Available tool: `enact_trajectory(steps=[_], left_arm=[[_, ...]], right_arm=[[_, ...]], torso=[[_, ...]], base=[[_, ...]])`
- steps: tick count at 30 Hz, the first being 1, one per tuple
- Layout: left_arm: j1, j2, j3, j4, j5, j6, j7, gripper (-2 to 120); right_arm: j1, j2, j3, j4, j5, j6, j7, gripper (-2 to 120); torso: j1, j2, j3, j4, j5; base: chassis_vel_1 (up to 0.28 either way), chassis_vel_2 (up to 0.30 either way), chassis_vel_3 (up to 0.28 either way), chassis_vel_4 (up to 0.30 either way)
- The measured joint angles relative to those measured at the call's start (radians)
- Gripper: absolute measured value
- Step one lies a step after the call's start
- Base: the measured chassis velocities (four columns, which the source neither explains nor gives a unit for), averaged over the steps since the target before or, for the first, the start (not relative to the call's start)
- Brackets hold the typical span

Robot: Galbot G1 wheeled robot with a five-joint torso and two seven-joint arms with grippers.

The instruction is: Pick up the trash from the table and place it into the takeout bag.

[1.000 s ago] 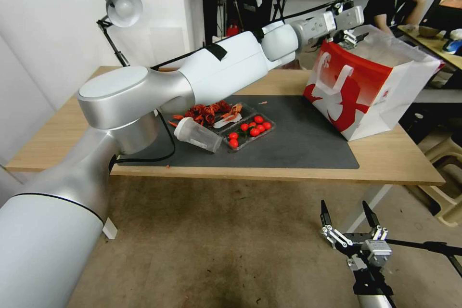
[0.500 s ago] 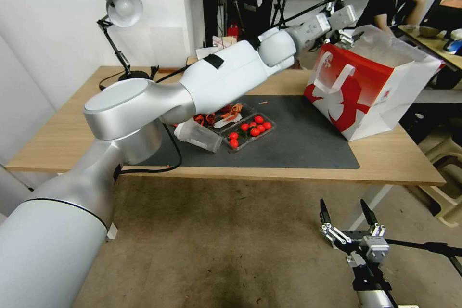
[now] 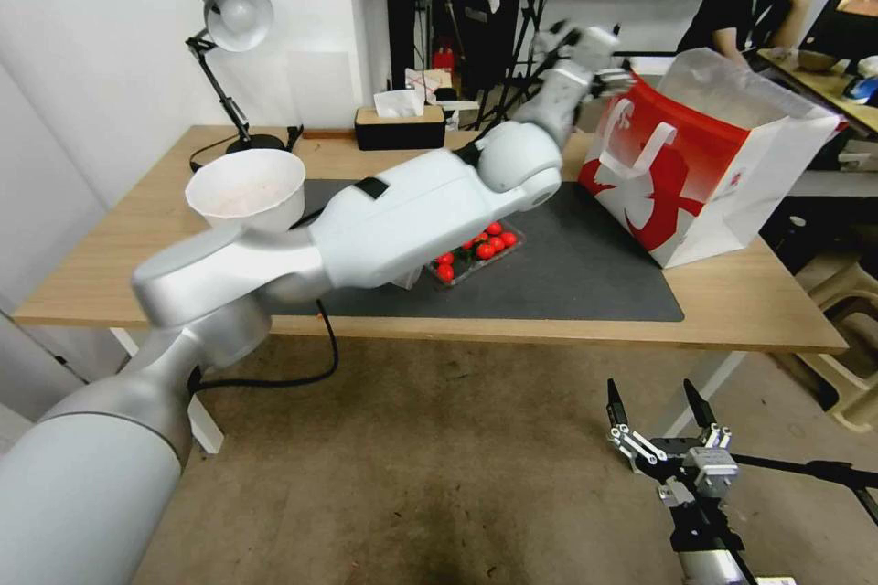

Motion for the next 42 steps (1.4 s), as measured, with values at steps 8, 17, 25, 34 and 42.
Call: enact_trajectory(steps=[8, 17, 25, 34, 42], left_arm=[[0.107, 0.102, -0.065, -0.127, -0.010, 0.039, -0.093, 100], [0.291, 0.280, -0.149, -0.306, 0.043, 0.020, -0.064, 100], [0.437, 0.407, -0.234, -0.436, 0.075, 0.014, -0.038, 100], [0.688, 0.567, -0.419, -0.601, 0.100, -0.026, 0.039, 100], [0.932, 0.636, -0.614, -0.717, 0.124, -0.064, 0.121, 100]], right_arm=[[0.010, -0.009, -0.001, -0.005, 0.003, -0.013, 0.000, 100], [0.011, -0.026, 0.000, -0.011, 0.015, -0.013, -0.001, 100], [-0.001, -0.035, 0.003, -0.010, 0.020, -0.002, -0.001, 100], [-0.012, -0.037, 0.002, 0.001, 0.015, 0.008, -0.003, 100], [-0.027, -0.037, -0.003, 0.013, 0.003, 0.021, -0.004, 100]], torso=[[0.000, 0.000, 0.000, 0.0000, -0.0001], [0.000, 0.000, 0.000, -0.0002, 0.0000], [0.000, 0.000, 0.000, -0.0003, 0.0000], [0.000, 0.000, 0.000, -0.0002, -0.0001], [0.000, 0.000, 0.000, -0.0003, 0.0000]], base=[[0.000, 0.000, 0.000, 0.000], [0.000, 0.000, 0.000, 0.000], [0.000, 0.000, 0.000, 0.000], [0.000, 0.000, 0.000, 0.000], [0.000, 0.000, 0.000, 0.000]])
